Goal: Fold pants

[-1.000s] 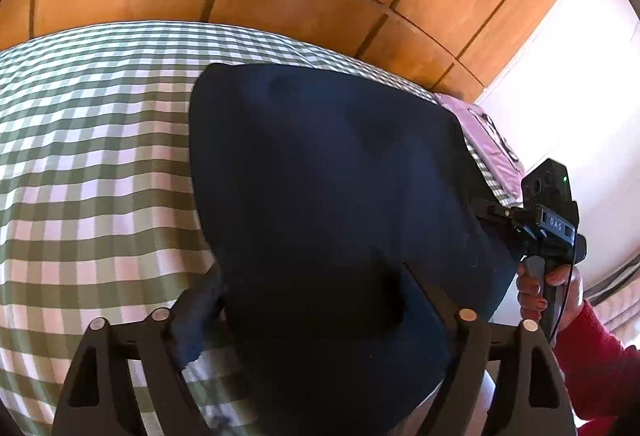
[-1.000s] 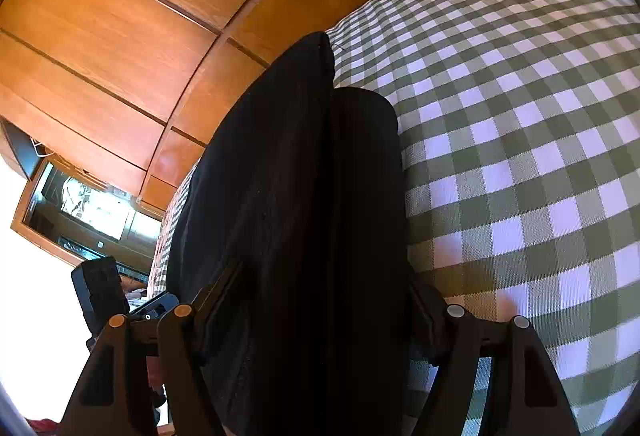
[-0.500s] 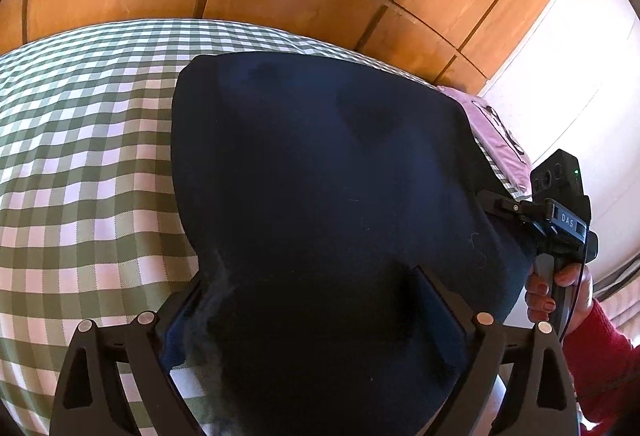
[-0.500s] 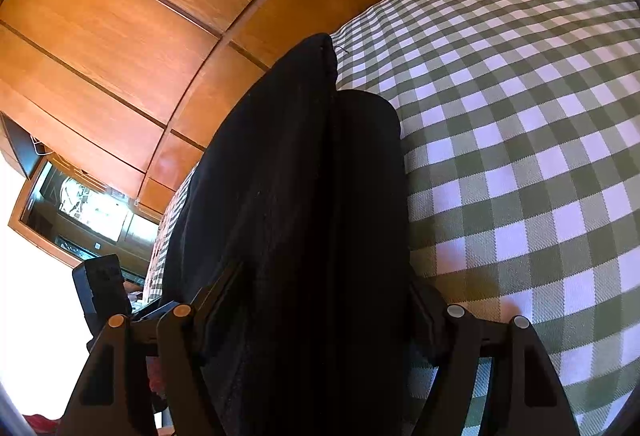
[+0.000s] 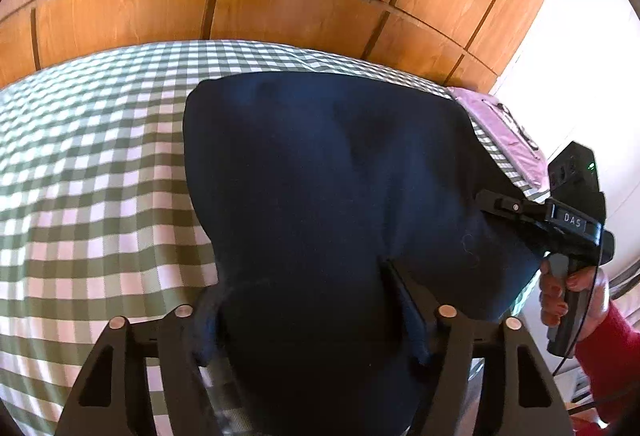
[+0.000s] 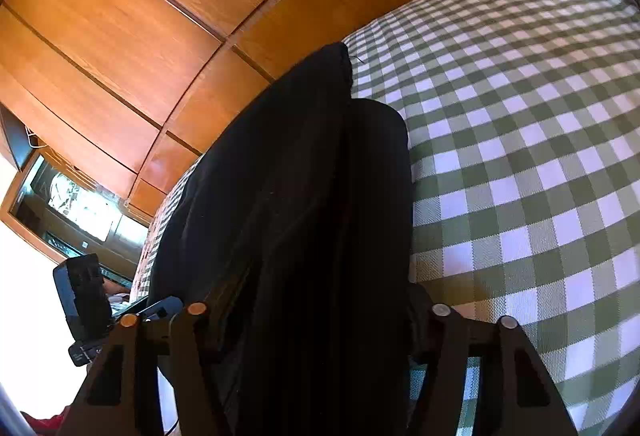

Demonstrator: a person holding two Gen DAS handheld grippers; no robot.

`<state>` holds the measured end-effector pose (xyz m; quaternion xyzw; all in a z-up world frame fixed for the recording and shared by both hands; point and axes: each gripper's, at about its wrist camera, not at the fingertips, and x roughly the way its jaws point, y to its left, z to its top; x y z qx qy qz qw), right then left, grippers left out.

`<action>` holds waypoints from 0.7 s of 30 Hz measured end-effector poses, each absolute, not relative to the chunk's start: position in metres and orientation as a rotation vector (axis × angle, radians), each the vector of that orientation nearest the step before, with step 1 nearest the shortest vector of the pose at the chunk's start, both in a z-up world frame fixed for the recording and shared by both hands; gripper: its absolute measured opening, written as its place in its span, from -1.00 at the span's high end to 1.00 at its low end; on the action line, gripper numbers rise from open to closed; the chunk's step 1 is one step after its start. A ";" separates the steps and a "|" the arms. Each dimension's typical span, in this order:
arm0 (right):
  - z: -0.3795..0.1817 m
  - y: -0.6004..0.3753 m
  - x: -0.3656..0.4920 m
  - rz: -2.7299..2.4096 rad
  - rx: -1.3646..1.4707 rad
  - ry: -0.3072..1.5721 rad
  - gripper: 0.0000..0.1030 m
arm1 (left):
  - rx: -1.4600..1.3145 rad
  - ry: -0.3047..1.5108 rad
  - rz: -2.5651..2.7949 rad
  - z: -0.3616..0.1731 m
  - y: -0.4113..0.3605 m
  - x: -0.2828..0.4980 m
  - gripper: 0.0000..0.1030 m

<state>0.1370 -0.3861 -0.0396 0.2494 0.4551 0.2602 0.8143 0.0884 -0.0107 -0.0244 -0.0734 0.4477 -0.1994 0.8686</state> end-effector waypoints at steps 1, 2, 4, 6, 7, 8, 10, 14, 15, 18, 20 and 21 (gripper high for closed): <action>-0.037 -0.385 0.137 0.553 0.527 0.966 -0.13 | -0.147 0.934 -0.410 -0.022 -0.013 0.089 -0.27; -0.035 -0.384 0.137 0.551 0.526 0.959 -0.10 | -0.141 0.930 -0.402 -0.020 -0.014 0.089 -0.25; -0.031 -0.383 0.139 0.553 0.533 0.941 -0.06 | -0.133 0.926 -0.390 -0.015 -0.017 0.091 -0.19; -0.027 -0.383 0.142 0.557 0.536 0.926 -0.03 | -0.121 0.922 -0.383 -0.010 -0.019 0.094 -0.16; -0.025 -0.382 0.145 0.560 0.537 0.916 -0.02 | -0.113 0.919 -0.380 -0.008 -0.021 0.096 -0.14; -0.022 -0.381 0.148 0.563 0.539 0.905 -0.01 | -0.099 0.912 -0.376 -0.005 -0.022 0.098 -0.13; -0.018 -0.378 0.155 0.572 0.542 0.887 0.00 | -0.081 0.897 -0.366 0.000 -0.024 0.103 -0.09; -0.008 -0.366 0.173 0.592 0.520 0.859 0.02 | -0.079 0.886 -0.340 0.006 -0.022 0.118 -0.04; -0.006 -0.364 0.177 0.598 0.516 0.853 0.02 | -0.082 0.885 -0.332 0.006 -0.021 0.122 -0.03; 0.001 -0.355 0.191 0.616 0.500 0.830 0.03 | -0.075 0.868 -0.314 0.011 -0.020 0.130 0.00; 0.005 -0.352 0.197 0.622 0.484 0.818 0.03 | -0.058 0.852 -0.299 0.014 -0.019 0.136 0.01; 0.006 -0.352 0.199 0.626 0.475 0.810 0.03 | -0.050 0.844 -0.293 0.016 -0.018 0.141 0.02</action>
